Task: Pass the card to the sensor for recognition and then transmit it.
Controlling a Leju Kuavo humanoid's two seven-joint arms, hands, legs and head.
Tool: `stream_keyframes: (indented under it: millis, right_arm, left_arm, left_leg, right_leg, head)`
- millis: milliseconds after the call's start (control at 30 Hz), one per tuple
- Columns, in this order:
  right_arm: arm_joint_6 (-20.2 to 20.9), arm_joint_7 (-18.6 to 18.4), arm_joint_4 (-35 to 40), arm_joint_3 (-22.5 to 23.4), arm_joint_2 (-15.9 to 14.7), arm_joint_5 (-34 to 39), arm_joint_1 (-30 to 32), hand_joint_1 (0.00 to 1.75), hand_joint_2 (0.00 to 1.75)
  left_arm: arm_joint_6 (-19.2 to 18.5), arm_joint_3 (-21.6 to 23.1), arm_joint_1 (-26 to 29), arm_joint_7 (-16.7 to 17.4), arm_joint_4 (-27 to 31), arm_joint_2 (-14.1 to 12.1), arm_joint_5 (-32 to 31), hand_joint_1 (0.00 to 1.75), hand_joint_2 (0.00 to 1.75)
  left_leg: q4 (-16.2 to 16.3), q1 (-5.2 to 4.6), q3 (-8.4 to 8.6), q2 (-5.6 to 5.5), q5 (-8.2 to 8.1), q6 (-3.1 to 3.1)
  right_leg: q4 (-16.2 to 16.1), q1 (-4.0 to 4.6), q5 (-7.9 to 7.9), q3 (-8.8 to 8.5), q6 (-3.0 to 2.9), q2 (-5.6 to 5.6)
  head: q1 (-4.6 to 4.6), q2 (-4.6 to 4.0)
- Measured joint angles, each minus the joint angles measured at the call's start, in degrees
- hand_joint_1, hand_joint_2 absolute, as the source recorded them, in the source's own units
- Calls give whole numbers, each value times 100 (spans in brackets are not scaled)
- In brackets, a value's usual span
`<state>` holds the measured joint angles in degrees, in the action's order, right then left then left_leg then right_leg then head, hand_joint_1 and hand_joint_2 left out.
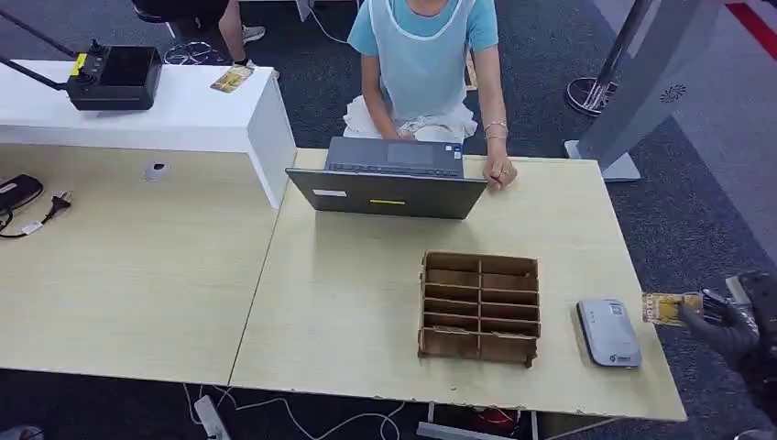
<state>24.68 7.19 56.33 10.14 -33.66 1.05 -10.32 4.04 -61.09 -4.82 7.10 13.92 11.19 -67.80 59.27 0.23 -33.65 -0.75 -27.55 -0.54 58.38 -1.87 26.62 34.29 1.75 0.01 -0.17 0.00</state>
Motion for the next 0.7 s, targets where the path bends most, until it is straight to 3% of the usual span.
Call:
stream_keyframes:
  millis: [700]
  right_arm:
    - [52,-114,374,-221,76,-291,197,175,175]
  left_arm:
    - [-9,-26,0,35,0,2,0,0,0]
  left_leg:
    - [0,0,-1,1,0,0]
  right_leg:
    - [0,0,0,-1,0,0]
  head:
    - [0,0]
